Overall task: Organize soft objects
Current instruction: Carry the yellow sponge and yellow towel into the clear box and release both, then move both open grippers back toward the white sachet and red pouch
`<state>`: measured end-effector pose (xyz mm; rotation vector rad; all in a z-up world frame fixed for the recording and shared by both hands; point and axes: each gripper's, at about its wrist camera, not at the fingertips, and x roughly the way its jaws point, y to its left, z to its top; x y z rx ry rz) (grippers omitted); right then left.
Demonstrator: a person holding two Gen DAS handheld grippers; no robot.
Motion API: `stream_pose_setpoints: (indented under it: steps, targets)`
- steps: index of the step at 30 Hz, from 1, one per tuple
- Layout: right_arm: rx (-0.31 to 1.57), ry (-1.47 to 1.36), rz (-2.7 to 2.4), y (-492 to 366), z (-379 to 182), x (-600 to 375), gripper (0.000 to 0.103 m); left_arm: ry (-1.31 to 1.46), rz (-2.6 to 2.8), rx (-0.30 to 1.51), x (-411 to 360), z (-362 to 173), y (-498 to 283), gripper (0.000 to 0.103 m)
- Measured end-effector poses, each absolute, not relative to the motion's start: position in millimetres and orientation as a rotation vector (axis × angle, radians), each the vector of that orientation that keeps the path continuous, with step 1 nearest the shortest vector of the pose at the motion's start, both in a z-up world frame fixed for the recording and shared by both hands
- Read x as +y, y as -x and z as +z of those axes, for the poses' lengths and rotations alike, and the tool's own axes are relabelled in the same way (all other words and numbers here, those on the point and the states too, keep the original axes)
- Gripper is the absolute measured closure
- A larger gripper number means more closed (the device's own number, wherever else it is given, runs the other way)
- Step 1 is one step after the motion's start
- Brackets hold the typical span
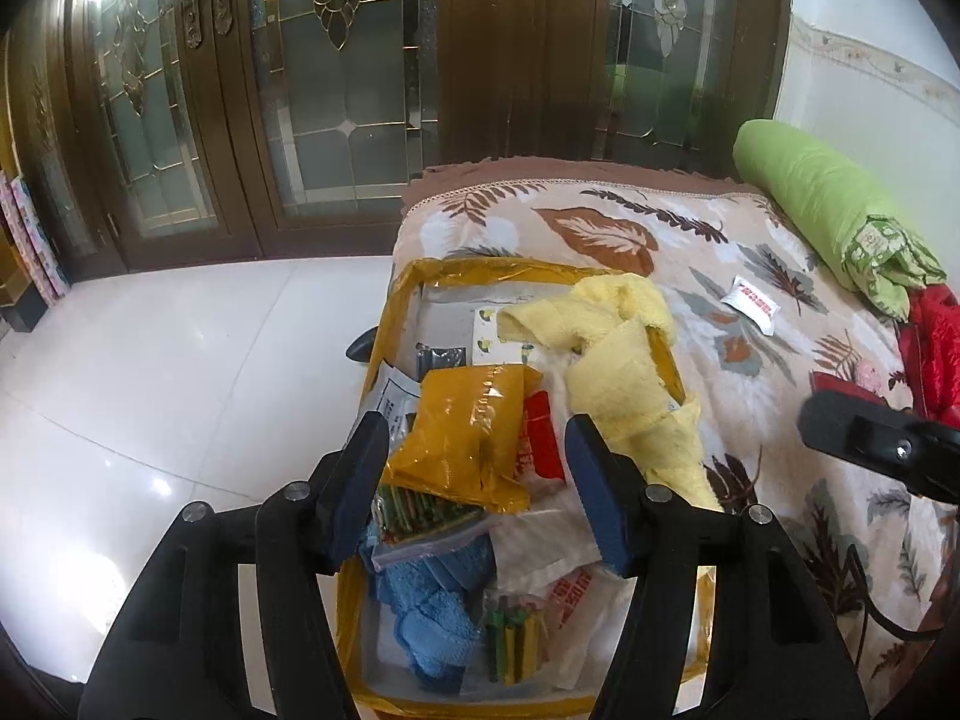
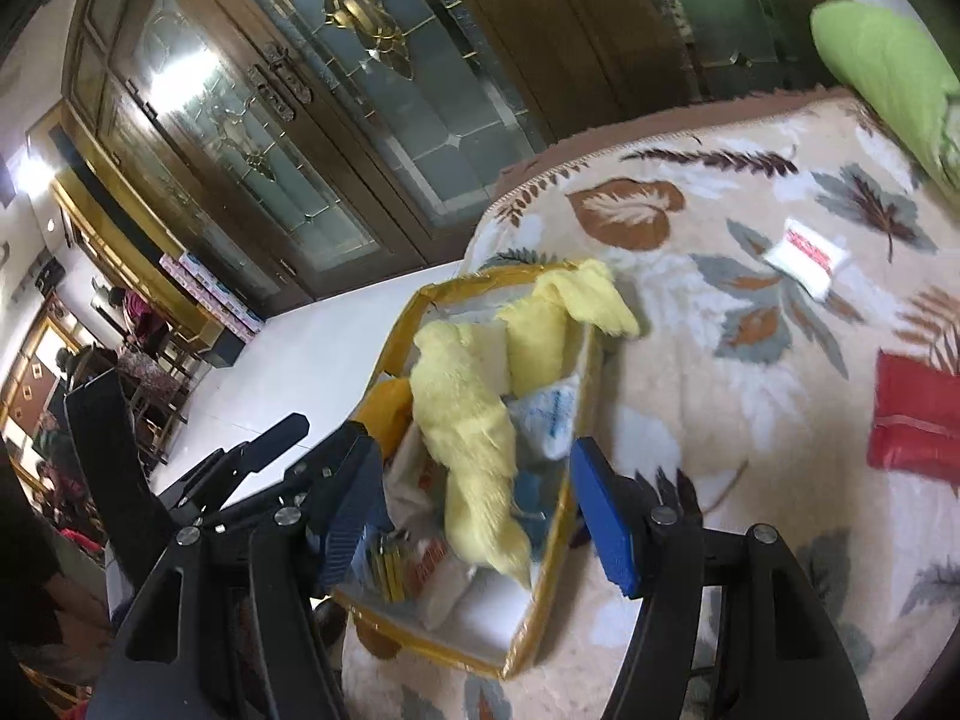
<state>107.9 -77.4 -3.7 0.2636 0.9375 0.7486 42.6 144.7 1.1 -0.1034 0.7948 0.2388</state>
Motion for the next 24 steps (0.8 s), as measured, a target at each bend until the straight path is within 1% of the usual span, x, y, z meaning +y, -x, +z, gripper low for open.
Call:
stream_pose_setpoints:
  steps: [12, 24]
  targets:
    - [0.919, -0.356, 0.66, -99, -4, -143, 0.038, 0.007, 0.244, 0.703, 113, 31, -32, 0.041]
    - [0.907, -0.432, 0.574, -103, -12, -200, 0.037, -0.066, 0.165, 0.691, 60, 31, -44, 0.041]
